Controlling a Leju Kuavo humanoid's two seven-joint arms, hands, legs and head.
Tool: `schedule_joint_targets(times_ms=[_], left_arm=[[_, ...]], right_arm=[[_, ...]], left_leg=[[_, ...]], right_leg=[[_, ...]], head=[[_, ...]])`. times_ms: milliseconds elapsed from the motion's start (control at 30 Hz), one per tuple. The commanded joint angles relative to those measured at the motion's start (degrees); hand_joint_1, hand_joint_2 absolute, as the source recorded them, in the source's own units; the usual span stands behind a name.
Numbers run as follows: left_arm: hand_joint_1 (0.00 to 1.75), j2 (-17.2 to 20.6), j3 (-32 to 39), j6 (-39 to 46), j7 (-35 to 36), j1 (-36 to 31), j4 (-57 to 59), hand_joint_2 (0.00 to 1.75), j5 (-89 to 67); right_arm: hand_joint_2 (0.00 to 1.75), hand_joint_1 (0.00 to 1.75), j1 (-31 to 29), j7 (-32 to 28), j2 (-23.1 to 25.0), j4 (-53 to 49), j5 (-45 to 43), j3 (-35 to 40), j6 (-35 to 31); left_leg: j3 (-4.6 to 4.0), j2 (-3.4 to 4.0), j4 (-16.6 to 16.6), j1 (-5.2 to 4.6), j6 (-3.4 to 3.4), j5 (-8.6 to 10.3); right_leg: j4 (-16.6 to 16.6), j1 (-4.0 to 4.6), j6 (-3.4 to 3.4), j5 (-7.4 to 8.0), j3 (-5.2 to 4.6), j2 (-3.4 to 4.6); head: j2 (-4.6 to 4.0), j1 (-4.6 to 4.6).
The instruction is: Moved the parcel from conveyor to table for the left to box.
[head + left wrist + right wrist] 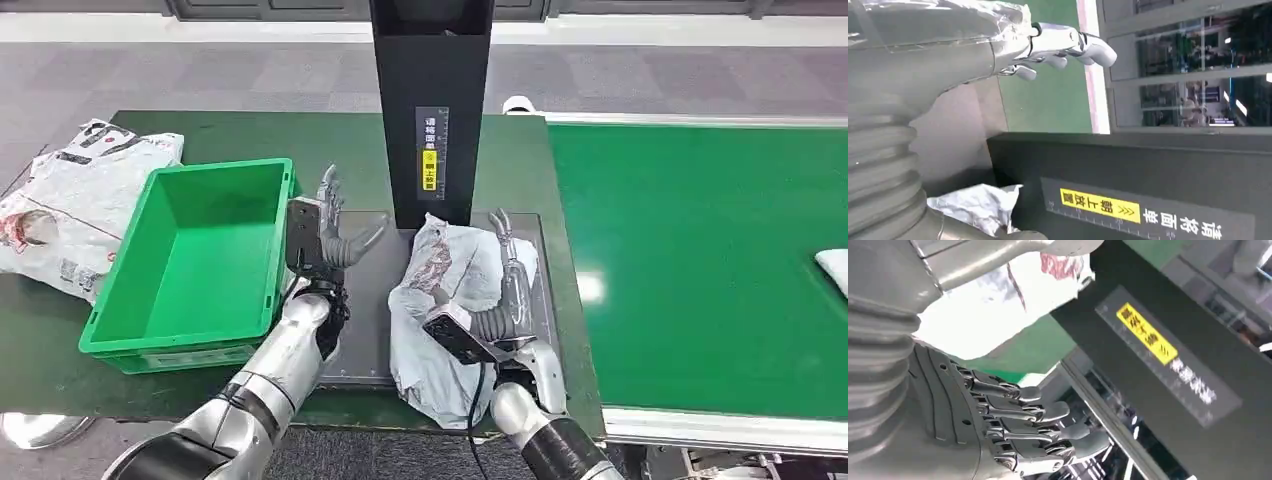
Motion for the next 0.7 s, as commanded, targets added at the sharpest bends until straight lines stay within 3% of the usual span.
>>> schedule_joint_targets(times_ms=[33,133,200,233,400,433,500,700], left_arm=[[0.00,-0.1,-12.2,1.0,0.5,1.6,0.0,1.75,-9.5],[0.00,0.9,-19.4,1.1,3.1,0.0,4.7,1.75,-18.6],[0.00,2.0,-28.6,-4.2,8.7,-2.7,10.8,1.75,-29.4],[0.00,2.2,-32.8,-2.8,11.3,-3.9,13.2,1.75,-35.5],[0.00,0.2,-38.3,-2.2,18.9,-4.6,17.9,1.75,-46.7],[0.23,-0.1,-38.7,-2.6,20.1,-4.1,18.0,1.75,-48.2],[1.69,-0.5,-40.7,-4.5,21.0,-3.1,18.2,1.75,-51.6],[1.75,-0.2,-39.7,-6.1,22.4,-2.5,17.2,1.75,-52.5]], right_arm=[[1.75,0.00,3.0,-18.3,-0.2,-5.9,-17.4,-23.2,-0.4],[1.75,0.00,4.2,-18.3,-0.3,-10.7,-18.3,-27.4,-0.4],[1.75,0.00,2.4,-18.3,-1.4,-8.5,-19.1,-27.8,-0.4],[1.75,0.00,1.4,-17.1,-2.2,-7.0,-19.7,-27.7,-0.4],[1.75,0.00,5.8,-16.7,-1.7,-12.1,-19.4,-30.7,-0.4],[1.75,0.00,7.3,-16.4,-1.0,-13.9,-18.3,-31.6,-0.4],[1.75,0.00,9.9,-14.6,-0.9,-16.5,-16.7,-30.5,-0.4],[1.75,0.00,11.9,-12.9,-0.2,-20.2,-15.1,-30.0,-0.4]], left_leg=[[0.21,-0.37,-0.1,0.01,0.03,0.01],[0.09,-0.31,-0.1,-0.04,0.05,-0.01],[0.04,-0.33,0.0,-0.03,0.07,-0.02],[0.14,-0.35,-0.1,-0.01,0.08,-0.04],[0.21,-0.40,-0.1,0.00,0.11,-0.04],[0.10,-0.31,0.0,-0.03,0.10,-0.06],[0.27,-0.16,-0.1,0.01,0.09,-0.10],[0.32,-0.13,-0.1,0.00,0.09,-0.15]], right_leg=[[-0.2,0.02,-0.01,-0.10,0.35,-0.38],[-0.1,-0.05,0.02,-0.06,0.22,-0.34],[-0.1,-0.06,0.01,-0.06,0.20,-0.36],[-0.1,-0.02,0.00,-0.07,0.33,-0.37],[-0.2,-0.02,0.00,-0.05,0.42,-0.42],[-0.1,-0.06,0.01,-0.06,0.25,-0.33],[-0.2,-0.01,-0.02,-0.04,0.37,-0.19],[-0.2,0.02,-0.01,-0.09,0.44,-0.15]], head=[[0.00,0.00],[0.00,0.00],[0.00,0.00],[0.00,0.00],[0.00,0.00],[0.00,0.00],[0.00,0.00],[0.00,0.00]])
